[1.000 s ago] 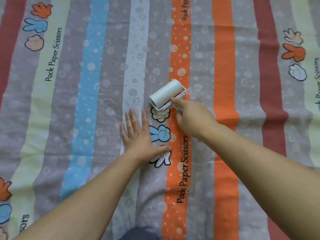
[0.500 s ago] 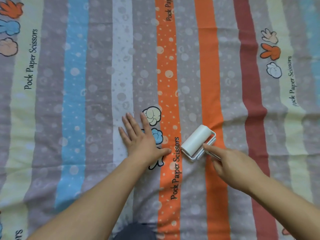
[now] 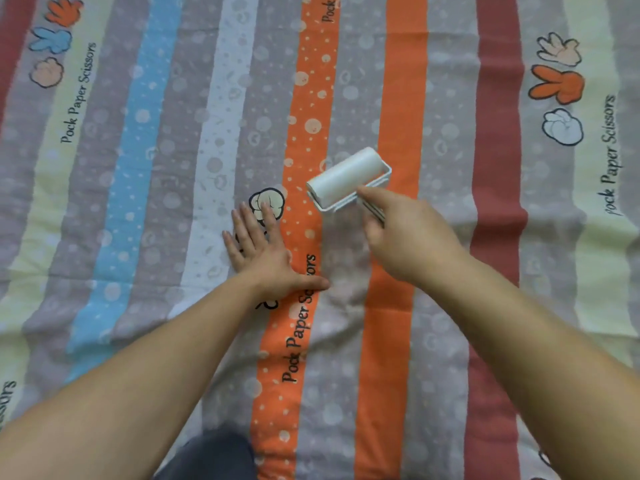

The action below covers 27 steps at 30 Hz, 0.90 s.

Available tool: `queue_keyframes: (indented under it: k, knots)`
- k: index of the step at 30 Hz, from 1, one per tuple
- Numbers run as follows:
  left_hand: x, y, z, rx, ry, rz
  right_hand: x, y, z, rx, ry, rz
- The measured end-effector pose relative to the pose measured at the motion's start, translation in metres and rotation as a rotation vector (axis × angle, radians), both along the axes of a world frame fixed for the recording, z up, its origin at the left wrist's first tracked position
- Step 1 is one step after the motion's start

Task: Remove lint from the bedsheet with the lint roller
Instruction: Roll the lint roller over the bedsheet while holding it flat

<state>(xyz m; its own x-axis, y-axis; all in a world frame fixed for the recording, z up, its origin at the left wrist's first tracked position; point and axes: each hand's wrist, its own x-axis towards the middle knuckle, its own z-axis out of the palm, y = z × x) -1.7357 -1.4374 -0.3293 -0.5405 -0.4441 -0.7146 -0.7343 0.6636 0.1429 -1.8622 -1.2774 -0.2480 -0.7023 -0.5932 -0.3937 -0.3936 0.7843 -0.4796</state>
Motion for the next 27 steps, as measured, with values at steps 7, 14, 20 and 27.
queue_keyframes:
  k: [7, 14, 20, 27]
  knots:
    - [-0.006, 0.003, -0.006, -0.026, -0.04, 0.025, -0.013, -0.018, -0.046, 0.113, 0.059, 0.149]
    - [-0.003, 0.023, 0.008, -0.035, -0.002, 0.028, 0.012, 0.075, -0.026, 0.225, 0.032, 0.2]
    - [-0.005, 0.058, 0.007, 0.011, 0.024, -0.049, 0.03, 0.133, -0.017, 0.342, 0.037, 0.188]
    - [-0.019, 0.077, 0.002, 0.016, 0.036, -0.124, 0.026, 0.174, 0.024, 0.507, -0.054, 0.18]
